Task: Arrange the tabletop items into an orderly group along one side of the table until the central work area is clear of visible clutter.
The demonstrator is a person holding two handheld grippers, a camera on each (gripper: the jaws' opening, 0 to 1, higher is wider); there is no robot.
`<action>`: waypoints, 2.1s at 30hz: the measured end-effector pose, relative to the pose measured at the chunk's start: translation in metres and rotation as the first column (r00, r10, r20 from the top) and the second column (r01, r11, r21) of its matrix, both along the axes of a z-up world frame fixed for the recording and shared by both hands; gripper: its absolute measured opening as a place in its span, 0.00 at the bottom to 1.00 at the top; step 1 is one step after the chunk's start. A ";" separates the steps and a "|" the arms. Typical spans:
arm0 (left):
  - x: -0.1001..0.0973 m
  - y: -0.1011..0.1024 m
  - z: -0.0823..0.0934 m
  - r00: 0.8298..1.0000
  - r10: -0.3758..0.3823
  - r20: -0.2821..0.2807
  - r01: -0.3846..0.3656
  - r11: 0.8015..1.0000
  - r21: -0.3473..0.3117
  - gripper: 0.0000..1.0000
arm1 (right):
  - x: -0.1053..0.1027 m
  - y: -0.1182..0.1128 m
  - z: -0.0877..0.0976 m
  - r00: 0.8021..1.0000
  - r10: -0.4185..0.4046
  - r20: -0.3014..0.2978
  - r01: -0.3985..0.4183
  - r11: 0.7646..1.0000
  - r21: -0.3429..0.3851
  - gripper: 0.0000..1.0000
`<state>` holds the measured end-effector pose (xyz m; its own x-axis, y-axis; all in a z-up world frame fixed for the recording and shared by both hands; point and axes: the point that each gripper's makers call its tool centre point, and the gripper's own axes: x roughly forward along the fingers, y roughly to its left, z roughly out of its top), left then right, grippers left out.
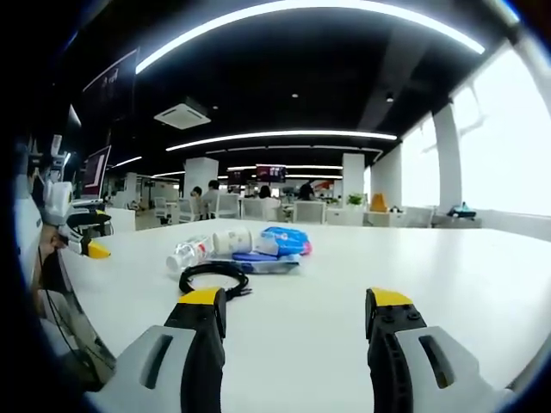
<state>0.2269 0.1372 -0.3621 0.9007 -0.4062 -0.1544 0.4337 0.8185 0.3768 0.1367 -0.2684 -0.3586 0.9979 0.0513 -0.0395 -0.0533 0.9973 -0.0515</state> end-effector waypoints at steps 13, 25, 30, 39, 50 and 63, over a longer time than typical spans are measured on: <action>0.006 -0.013 0.014 0.993 -0.057 0.106 0.045 0.992 0.118 0.92 | -0.006 -0.005 -0.007 1.000 -0.002 -0.013 0.002 1.000 -0.014 0.63; 0.014 -0.035 0.014 0.979 -0.117 0.166 0.073 0.965 0.251 0.92 | -0.005 -0.005 -0.011 1.000 0.015 -0.027 -0.016 1.000 -0.026 0.63; 0.015 -0.045 0.014 0.971 -0.148 0.187 0.087 0.950 0.301 0.92 | -0.005 -0.002 -0.012 0.999 0.023 -0.031 -0.024 0.999 -0.036 0.62; 0.017 -0.053 0.022 0.952 -0.182 0.246 0.074 0.918 0.389 0.91 | -0.004 0.003 -0.016 0.998 0.033 -0.049 -0.035 0.998 -0.048 0.62; 0.030 -0.054 0.011 0.956 -0.175 0.234 0.049 0.886 0.461 0.90 | -0.006 0.000 -0.018 0.998 0.024 -0.054 -0.026 0.999 -0.035 0.62; 0.042 -0.058 0.000 0.965 -0.154 0.213 0.043 0.893 0.449 0.89 | -0.006 -0.002 -0.021 0.998 0.017 -0.066 -0.019 0.999 -0.032 0.62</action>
